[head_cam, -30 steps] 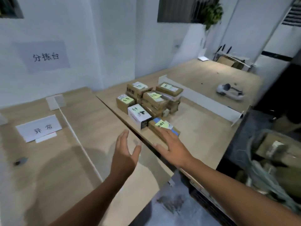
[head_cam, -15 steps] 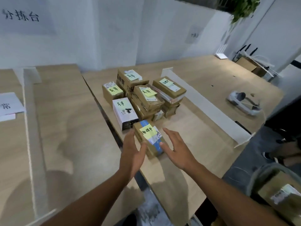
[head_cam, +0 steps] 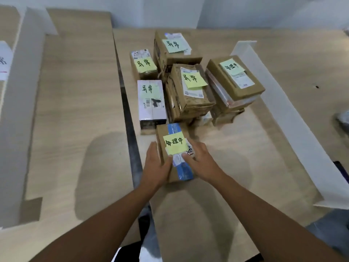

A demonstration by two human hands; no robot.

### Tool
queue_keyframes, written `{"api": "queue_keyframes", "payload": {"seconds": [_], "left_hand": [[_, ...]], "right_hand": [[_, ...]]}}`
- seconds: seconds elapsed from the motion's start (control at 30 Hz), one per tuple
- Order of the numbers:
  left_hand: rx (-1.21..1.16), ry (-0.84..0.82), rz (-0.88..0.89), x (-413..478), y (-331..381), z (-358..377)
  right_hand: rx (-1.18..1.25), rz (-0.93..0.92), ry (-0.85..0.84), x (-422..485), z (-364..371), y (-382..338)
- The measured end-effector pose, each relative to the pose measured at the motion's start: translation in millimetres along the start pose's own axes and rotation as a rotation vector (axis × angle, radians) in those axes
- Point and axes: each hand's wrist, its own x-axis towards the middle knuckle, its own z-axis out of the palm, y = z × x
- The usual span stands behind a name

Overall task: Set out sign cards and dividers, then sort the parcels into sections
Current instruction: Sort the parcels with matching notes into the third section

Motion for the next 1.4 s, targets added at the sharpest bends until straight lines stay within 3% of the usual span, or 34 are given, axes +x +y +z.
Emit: {"api": "queue_keyframes", "payload": {"seconds": [0.1, 0.33, 0.53, 0.73, 0.97, 1.27, 1.4], "left_hand": [[-0.068, -0.051, 0.039, 4.7, -9.3, 15.6], [-0.118, 0.039, 0.012, -33.4, 14.6, 17.1], [-0.072, 0.245, 0.137, -99.1, 73.4, -45.2], [-0.074, 0.46, 0.188, -147.5, 91.7, -134.1], [-0.083, 0.671, 0.16, -237.9, 60.1, -260.0], [0.009, 0.887, 0.092, -367.2, -47.7, -455.5], [0.05, 0.909, 0.037, -407.2, -95.8, -534.1]], "right_hand": [[-0.007, 0.024, -0.08, 20.3, 20.3, 23.7], [0.013, -0.101, -0.075, -4.8, 9.5, 27.7], [0.056, -0.419, -0.07, -39.5, -22.6, -50.4], [0.095, -0.585, -0.107, -61.4, -3.3, -152.3], [0.091, -0.784, -0.199, -116.5, 86.5, -275.7], [0.093, -0.928, -0.247, -218.9, 272.4, -444.4], [0.127, -0.952, -0.281, -256.6, 345.1, -501.2]]}}
